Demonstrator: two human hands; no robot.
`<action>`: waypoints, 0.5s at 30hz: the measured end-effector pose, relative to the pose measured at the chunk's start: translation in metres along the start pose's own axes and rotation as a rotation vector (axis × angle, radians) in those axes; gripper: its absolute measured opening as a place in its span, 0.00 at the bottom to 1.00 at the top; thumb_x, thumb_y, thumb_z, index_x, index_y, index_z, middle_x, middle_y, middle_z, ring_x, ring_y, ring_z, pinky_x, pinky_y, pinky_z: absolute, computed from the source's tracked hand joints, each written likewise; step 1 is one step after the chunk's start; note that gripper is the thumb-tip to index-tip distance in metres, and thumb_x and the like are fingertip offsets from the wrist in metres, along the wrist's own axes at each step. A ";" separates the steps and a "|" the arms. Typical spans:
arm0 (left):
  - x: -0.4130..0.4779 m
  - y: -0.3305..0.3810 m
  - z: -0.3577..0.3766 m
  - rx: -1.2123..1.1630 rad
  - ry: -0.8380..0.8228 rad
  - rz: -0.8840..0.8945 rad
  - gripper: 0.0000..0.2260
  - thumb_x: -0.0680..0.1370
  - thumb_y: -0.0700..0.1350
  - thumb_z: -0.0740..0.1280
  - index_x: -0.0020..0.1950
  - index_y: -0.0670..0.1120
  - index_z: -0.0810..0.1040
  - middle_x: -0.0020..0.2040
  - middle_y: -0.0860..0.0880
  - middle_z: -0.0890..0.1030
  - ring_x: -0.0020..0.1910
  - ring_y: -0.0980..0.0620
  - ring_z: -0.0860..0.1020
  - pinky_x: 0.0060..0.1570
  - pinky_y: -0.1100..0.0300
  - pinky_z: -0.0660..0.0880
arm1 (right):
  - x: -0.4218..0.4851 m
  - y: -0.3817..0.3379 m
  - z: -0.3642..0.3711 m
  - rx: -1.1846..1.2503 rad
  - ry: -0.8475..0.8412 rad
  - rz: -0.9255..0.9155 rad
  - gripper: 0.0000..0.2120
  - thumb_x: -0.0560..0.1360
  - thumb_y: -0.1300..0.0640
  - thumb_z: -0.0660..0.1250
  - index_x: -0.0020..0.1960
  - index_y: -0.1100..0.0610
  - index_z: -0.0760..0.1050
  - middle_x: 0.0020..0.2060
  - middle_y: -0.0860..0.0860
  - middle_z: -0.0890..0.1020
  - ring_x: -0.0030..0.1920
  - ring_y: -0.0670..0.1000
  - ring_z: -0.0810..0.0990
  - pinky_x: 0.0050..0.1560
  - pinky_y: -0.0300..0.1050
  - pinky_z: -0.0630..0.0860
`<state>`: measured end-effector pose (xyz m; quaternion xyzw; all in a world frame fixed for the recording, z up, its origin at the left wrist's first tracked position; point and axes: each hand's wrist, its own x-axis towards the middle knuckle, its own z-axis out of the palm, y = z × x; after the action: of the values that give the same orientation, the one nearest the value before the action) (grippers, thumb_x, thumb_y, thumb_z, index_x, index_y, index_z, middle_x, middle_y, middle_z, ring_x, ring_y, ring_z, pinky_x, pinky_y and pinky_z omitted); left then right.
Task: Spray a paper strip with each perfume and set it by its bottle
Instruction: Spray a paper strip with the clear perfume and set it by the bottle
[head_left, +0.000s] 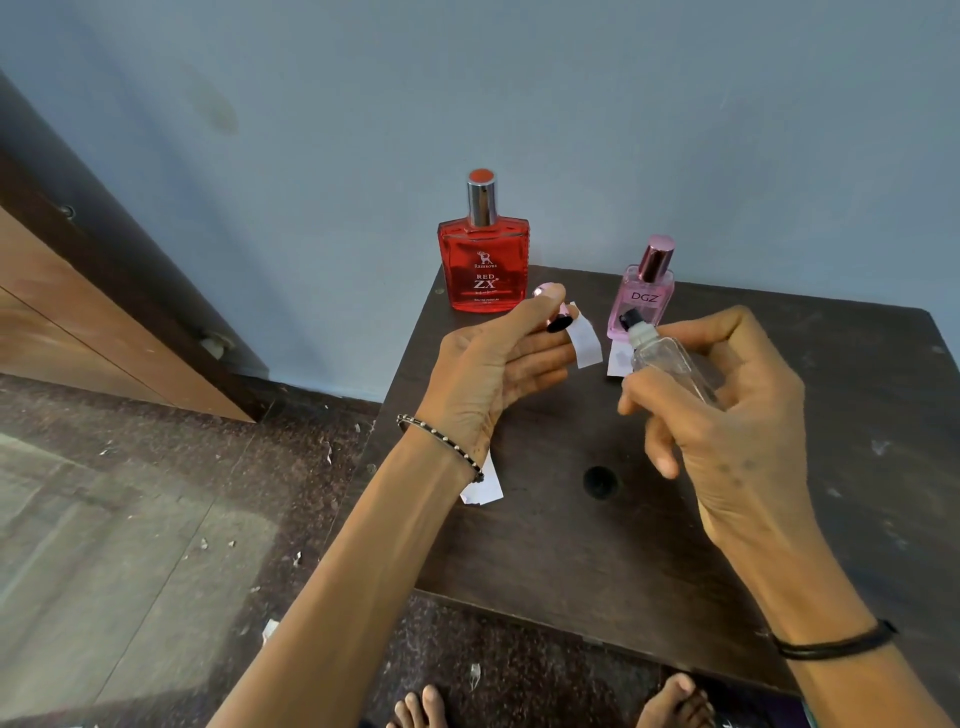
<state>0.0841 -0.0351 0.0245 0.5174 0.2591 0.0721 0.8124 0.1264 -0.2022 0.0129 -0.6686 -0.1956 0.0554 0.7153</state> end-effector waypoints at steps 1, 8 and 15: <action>0.000 0.000 0.000 -0.006 0.000 -0.001 0.09 0.76 0.50 0.73 0.43 0.46 0.88 0.47 0.45 0.89 0.47 0.48 0.88 0.43 0.59 0.84 | -0.001 0.000 0.000 -0.009 0.008 -0.011 0.13 0.68 0.61 0.76 0.49 0.52 0.76 0.39 0.52 0.85 0.22 0.47 0.77 0.18 0.36 0.69; -0.001 0.001 -0.001 -0.022 0.020 0.007 0.09 0.77 0.51 0.73 0.48 0.45 0.86 0.47 0.45 0.89 0.47 0.48 0.88 0.45 0.57 0.84 | -0.004 -0.006 0.007 -0.045 0.057 0.056 0.10 0.70 0.54 0.78 0.51 0.48 0.84 0.44 0.43 0.87 0.34 0.54 0.86 0.18 0.36 0.70; -0.002 0.001 0.000 -0.032 0.006 0.025 0.09 0.77 0.50 0.73 0.39 0.50 0.89 0.46 0.44 0.89 0.45 0.49 0.88 0.46 0.56 0.85 | -0.006 -0.008 0.016 -0.030 0.049 0.169 0.17 0.62 0.41 0.77 0.50 0.40 0.84 0.44 0.39 0.87 0.40 0.48 0.88 0.19 0.34 0.73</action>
<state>0.0825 -0.0354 0.0259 0.5073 0.2537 0.0880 0.8189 0.1137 -0.1896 0.0199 -0.6946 -0.1219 0.0961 0.7024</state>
